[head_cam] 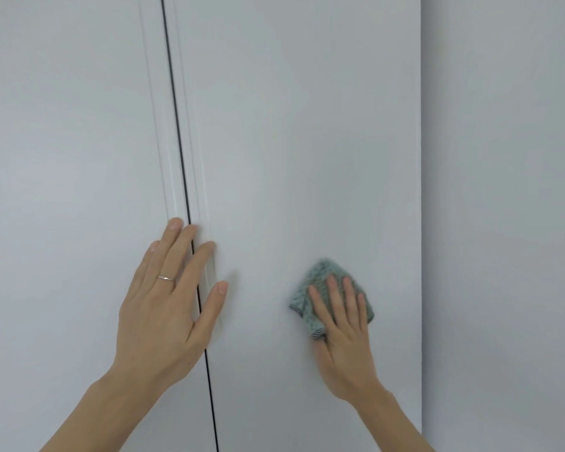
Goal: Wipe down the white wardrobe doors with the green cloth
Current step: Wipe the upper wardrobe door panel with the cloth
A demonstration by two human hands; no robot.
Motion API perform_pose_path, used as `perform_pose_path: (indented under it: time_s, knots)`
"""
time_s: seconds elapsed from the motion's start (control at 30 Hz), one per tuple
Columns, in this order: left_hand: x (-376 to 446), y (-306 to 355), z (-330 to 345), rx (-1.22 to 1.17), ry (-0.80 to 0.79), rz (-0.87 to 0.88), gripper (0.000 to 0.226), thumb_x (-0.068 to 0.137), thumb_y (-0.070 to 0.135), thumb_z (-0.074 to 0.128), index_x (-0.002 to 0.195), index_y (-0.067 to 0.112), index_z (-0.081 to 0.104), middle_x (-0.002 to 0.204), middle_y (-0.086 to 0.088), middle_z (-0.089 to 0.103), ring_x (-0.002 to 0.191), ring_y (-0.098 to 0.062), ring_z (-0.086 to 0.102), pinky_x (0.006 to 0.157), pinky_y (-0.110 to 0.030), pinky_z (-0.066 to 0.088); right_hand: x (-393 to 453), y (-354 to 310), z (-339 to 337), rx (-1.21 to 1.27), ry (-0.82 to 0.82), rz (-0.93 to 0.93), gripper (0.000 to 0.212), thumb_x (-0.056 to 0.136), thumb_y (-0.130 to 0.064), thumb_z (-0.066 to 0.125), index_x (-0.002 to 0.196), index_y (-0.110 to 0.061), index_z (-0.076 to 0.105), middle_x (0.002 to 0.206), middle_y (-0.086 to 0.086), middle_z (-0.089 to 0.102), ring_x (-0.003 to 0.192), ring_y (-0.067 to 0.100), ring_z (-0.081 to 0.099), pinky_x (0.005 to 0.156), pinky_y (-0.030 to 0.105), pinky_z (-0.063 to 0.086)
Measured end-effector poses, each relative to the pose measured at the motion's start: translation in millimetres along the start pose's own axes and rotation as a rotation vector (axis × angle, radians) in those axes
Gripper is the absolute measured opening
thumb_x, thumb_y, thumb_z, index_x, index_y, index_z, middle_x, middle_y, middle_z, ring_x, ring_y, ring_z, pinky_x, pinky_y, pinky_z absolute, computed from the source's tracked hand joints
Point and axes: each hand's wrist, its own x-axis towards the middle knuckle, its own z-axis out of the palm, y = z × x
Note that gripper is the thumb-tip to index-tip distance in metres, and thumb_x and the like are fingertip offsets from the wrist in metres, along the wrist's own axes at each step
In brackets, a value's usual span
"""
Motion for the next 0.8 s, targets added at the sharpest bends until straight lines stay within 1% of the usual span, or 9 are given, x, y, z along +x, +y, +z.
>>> perform_pose_path:
  time_s: [0.07,0.17,0.27,0.37,0.47,0.53,0.63,0.73,0.8]
  knots:
    - [-5.5,2.8,2.6,-0.006,-0.005,-0.008,0.057,0.105,0.043,0.041,0.147,0.007,0.057,0.167,-0.007,0.036,0.162,-0.018,0.015,0.131,-0.033,0.009,-2.2,35.6,-5.7,0.086,0.054,0.229,0.071,0.098,-0.032,0.030,0.160,-0.047,-0.001,0.170,-0.018,-0.010,0.158,0.015,-0.010,0.126,0.043,-0.004]
    - [-12.3,4.3,5.0,-0.008,-0.018,-0.019,0.058,0.105,0.043,0.041,0.149,0.008,0.055,0.167,-0.005,0.034,0.162,-0.017,0.014,0.131,-0.032,0.007,2.3,57.6,-16.2,0.290,0.140,0.590,0.060,0.100,-0.050,0.025,0.151,-0.058,-0.006,0.162,-0.035,-0.017,0.151,-0.004,-0.017,0.128,0.041,-0.006]
    - [-14.9,3.5,5.4,-0.003,-0.021,-0.019,0.058,0.105,0.043,0.041,0.149,0.008,0.054,0.168,-0.004,0.033,0.162,-0.018,0.014,0.131,-0.032,0.007,13.4,44.6,-19.7,0.430,0.269,0.811,0.057,0.103,-0.046,0.032,0.147,-0.053,-0.002,0.164,-0.023,-0.007,0.155,0.003,-0.010,0.128,0.044,-0.004]
    - [-19.3,4.3,5.1,-0.004,-0.023,-0.022,0.058,0.106,0.043,0.040,0.149,0.008,0.054,0.168,-0.005,0.034,0.162,-0.018,0.015,0.131,-0.034,0.010,25.0,9.7,-14.9,0.509,0.391,0.971,0.069,0.098,-0.054,0.034,0.154,-0.045,-0.006,0.169,-0.012,-0.005,0.157,0.012,-0.007,0.128,0.047,-0.004]
    - [-29.8,4.3,6.0,-0.012,-0.028,-0.016,0.058,0.107,0.042,0.039,0.150,0.007,0.054,0.168,-0.003,0.033,0.161,-0.019,0.017,0.131,-0.035,0.012,24.4,-47.5,-1.8,0.452,0.357,0.756,0.067,0.099,-0.057,0.028,0.149,-0.061,-0.017,0.164,-0.028,-0.017,0.155,0.006,-0.014,0.127,0.041,-0.011]
    - [-35.1,3.5,7.0,-0.015,-0.033,-0.007,0.059,0.107,0.041,0.039,0.152,0.006,0.052,0.168,-0.003,0.033,0.161,-0.019,0.017,0.131,-0.035,0.012,15.0,-86.9,11.3,0.363,0.238,0.537,0.066,0.103,-0.053,0.024,0.156,-0.053,-0.015,0.167,-0.021,-0.019,0.156,0.013,-0.017,0.126,0.039,-0.014]
    - [-38.2,3.5,8.3,-0.021,-0.042,-0.012,0.059,0.107,0.041,0.039,0.153,0.007,0.050,0.168,-0.002,0.033,0.161,-0.017,0.016,0.131,-0.033,0.011,-9.0,-137.7,35.8,0.172,0.075,0.177,0.071,0.102,-0.043,0.033,0.164,-0.030,0.002,0.172,0.001,-0.003,0.158,0.030,-0.005,0.126,0.047,-0.005]
    - [-38.6,3.0,8.4,-0.040,-0.042,-0.022,0.058,0.107,0.041,0.040,0.153,0.008,0.051,0.168,-0.002,0.033,0.161,-0.017,0.016,0.131,-0.035,0.013,-33.2,-148.4,49.4,0.027,0.008,-0.109,0.077,0.097,-0.041,0.043,0.164,-0.028,0.008,0.172,-0.001,0.006,0.158,0.030,0.005,0.125,0.051,0.010]
    - [-42.0,3.0,9.5,-0.021,-0.057,-0.007,0.057,0.107,0.041,0.040,0.153,0.007,0.051,0.168,-0.003,0.032,0.161,-0.018,0.016,0.131,-0.036,0.014,-40.1,-129.3,48.7,0.004,-0.018,-0.185,0.079,0.094,-0.038,0.045,0.164,-0.033,0.009,0.172,-0.007,0.006,0.159,0.024,0.007,0.127,0.047,0.008]
